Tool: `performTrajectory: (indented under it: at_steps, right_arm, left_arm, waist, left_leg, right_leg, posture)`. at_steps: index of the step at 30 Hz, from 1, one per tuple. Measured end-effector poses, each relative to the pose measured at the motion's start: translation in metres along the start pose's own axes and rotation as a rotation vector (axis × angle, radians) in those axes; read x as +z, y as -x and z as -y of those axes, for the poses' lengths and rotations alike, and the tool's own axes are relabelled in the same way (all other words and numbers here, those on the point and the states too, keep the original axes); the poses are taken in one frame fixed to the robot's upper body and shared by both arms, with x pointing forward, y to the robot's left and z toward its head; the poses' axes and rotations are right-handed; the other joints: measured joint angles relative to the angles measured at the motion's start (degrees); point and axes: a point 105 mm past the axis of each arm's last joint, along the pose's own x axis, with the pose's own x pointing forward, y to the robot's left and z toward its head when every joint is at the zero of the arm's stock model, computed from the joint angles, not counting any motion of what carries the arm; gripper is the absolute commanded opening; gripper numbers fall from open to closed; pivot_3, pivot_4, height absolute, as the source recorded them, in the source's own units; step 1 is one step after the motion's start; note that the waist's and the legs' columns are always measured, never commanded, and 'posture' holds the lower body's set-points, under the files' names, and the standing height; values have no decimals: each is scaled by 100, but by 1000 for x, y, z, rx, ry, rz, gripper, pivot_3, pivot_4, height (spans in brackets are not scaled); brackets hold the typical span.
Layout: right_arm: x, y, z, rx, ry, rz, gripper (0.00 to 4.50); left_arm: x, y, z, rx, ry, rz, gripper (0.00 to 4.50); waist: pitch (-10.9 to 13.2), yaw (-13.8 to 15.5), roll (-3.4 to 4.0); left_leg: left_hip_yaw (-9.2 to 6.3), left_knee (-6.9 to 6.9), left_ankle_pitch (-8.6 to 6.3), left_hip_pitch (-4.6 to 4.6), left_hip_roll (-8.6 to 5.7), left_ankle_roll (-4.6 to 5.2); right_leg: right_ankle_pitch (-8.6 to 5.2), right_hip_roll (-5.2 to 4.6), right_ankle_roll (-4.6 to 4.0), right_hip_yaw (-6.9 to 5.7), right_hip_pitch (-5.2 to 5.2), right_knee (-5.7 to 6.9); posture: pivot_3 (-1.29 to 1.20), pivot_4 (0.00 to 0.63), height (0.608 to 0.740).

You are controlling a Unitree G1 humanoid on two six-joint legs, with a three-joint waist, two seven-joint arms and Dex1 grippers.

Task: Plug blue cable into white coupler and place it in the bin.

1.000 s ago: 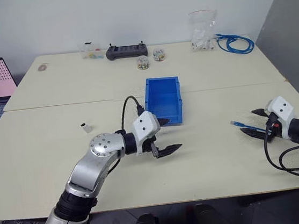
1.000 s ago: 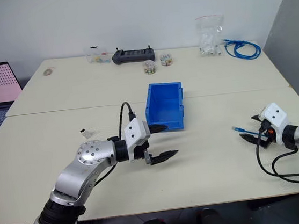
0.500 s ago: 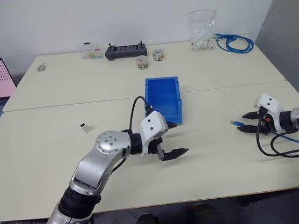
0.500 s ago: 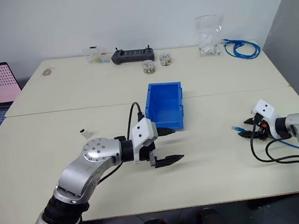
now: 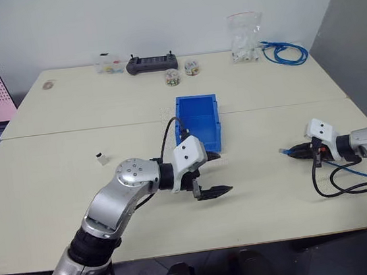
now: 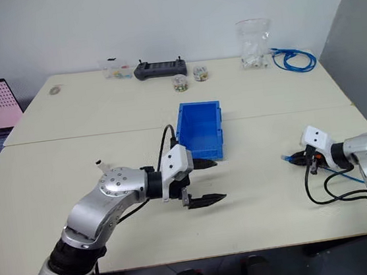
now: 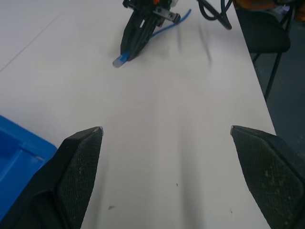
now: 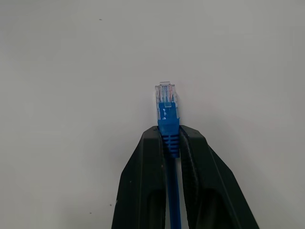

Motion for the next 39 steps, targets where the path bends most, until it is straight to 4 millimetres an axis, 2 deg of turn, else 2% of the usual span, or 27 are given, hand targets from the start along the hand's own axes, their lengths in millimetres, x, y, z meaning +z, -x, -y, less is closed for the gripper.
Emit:
performTrajectory:
  at_steps: [3,7,11,13,15,21,23,25,27,30,34,39]
  right_arm:
    - [19,-9,-18,96,63,42,163]
    - [76,-24,-50,224,192,163,162]
    - [136,-76,-105,372,261,326,162]
    - [149,-101,-127,427,274,341,162]
    - [162,-119,-139,442,309,343,162]
    - [167,-156,-144,434,349,271,162]
    - [169,-159,-143,434,363,269,869]
    - [172,-162,-141,427,362,272,1256]
    - [172,-163,-139,419,356,276,1839]
    - [171,-159,-136,416,337,280,2594]
    - [164,-140,-129,400,249,289,3634]
    - [152,-102,-127,389,124,313,3634]
  left_arm:
    - [-17,17,0,30,40,-49,4500]
    - [-54,62,8,77,97,-207,4500]
    - [-90,106,14,146,158,-354,4500]
    - [-96,120,10,192,150,-379,4500]
    - [-106,131,8,228,169,-403,4500]
    - [-114,140,9,249,164,-409,4500]
    - [-114,139,10,248,155,-403,4500]
    - [-114,137,11,250,154,-389,4500]
    - [-113,134,11,252,150,-368,4500]
    - [-111,130,8,259,147,-339,4500]
    - [-107,121,0,260,134,-302,4500]
    - [-108,100,3,198,125,-268,4500]
  waist:
    - [10,1,12]
    - [17,-16,22]
    - [27,6,22]
    - [40,71,30]
    - [41,131,32]
    - [37,171,20]
    - [37,152,20]
    - [37,133,20]
    - [37,117,20]
    - [37,114,20]
    - [37,137,20]
    - [37,151,20]
  left_leg:
    - [-4,0,0,-2,1,0]
    - [-22,-7,-1,4,4,-1]
    - [-36,-12,-1,12,8,-1]
    - [-46,-8,-1,-1,-4,-2]
    - [-42,-4,-1,-9,-12,-2]
    - [-30,-3,-2,-41,-15,-2]
    - [-31,-6,-2,-39,-10,-2]
    - [-32,-7,-2,-34,-7,-2]
    - [-31,-6,-2,-33,-5,-2]
    - [-33,-5,-2,-37,-6,-2]
    - [-31,-5,-2,-43,-9,-1]
    - [-33,-6,-3,-46,-9,-1]
  right_leg:
    - [-1,0,0,-2,-2,1]
    - [-4,7,-5,1,-6,1]
    - [-15,14,-15,-8,-5,5]
    - [-15,5,-15,-15,-11,3]
    - [-12,-1,-18,-14,-16,-2]
    - [-4,-7,-10,-6,-52,0]
    - [-4,-4,-11,-8,-53,4]
    - [-4,0,-12,-8,-53,9]
    - [-4,3,-12,-8,-53,9]
    - [-4,2,-12,-10,-53,8]
    - [-3,0,-11,-8,-55,6]
    - [-4,-1,-10,-8,-55,5]
  posture:
    - [0,150,740]
    - [0,150,740]
    - [0,150,740]
    - [0,150,740]
    - [0,150,740]
    - [0,150,740]
    - [0,150,740]
    - [0,150,740]
    - [0,150,740]
    - [0,150,740]
    - [0,150,740]
    - [0,150,740]
